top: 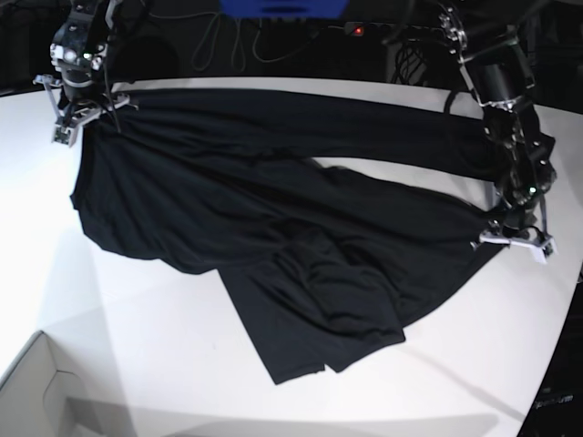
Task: Layout the t-shirt on the table in an organized manner, then fold the t-shirt properly
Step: 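Lift the shirt with both grippers and stretch it taut between them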
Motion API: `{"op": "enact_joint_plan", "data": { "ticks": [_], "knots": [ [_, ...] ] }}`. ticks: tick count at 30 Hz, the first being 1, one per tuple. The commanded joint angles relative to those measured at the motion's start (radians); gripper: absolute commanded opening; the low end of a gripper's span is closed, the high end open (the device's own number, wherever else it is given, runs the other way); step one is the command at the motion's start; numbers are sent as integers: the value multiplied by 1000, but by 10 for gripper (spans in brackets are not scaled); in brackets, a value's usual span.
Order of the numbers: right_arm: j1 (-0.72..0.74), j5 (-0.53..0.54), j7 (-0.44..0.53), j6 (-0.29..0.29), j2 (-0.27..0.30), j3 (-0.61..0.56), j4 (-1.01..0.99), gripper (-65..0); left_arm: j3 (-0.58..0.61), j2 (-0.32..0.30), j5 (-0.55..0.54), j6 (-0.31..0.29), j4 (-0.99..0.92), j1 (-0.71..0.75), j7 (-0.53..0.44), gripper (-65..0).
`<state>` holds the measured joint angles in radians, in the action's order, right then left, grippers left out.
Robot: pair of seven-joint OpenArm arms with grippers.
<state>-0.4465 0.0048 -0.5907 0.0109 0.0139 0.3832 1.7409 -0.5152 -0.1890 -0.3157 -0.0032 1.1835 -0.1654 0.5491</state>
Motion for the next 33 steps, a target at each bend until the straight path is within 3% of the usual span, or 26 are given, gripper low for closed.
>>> {"op": "enact_joint_plan", "data": {
  "ticks": [1, 8, 18, 33],
  "knots": [
    [-2, -4, -2, -4, 5, 1, 9, -650, -24, -16, -1, -2, 48, 0, -24, -644],
    [10, -4, -2, -4, 5, 1, 9, -650, -130, -14, -4, -2, 214, 82, -21, -650],
    [16, -4, -2, -4, 5, 1, 9, -650, -313, -16, -4, -4, 226, 198, -21, -650],
    [19, -4, -2, -4, 7, -22, 17, -650, -322, -7, -4, -4, 212, 217, -22, -650]
  ]
}}
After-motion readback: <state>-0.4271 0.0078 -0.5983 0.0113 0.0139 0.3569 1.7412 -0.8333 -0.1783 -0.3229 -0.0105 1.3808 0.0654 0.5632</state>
